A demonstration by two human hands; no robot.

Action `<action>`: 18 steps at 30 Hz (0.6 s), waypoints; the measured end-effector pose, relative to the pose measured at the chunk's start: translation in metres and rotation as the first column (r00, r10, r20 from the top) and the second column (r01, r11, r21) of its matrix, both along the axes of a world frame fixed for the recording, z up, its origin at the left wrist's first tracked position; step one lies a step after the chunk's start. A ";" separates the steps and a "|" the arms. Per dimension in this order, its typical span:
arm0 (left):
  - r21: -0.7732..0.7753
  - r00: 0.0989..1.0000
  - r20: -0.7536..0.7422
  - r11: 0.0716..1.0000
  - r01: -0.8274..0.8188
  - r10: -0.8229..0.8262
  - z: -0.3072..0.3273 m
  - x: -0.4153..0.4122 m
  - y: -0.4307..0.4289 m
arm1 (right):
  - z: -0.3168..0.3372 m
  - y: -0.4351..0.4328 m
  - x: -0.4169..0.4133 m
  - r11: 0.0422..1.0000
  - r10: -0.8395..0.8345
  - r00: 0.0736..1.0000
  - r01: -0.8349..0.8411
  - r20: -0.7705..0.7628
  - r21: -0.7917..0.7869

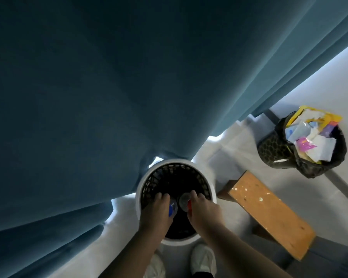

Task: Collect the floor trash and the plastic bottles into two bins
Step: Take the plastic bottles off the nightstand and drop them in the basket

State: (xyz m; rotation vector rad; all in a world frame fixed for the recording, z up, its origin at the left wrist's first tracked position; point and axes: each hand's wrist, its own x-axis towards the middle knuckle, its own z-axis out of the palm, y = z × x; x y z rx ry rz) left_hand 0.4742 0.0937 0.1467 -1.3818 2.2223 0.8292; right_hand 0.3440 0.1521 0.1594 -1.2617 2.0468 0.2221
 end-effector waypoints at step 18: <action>0.008 0.998 0.056 1.000 0.017 -0.017 -0.172 -0.007 -0.008 | -0.168 -0.014 0.005 0.994 -0.103 0.994 0.104 -0.042 0.027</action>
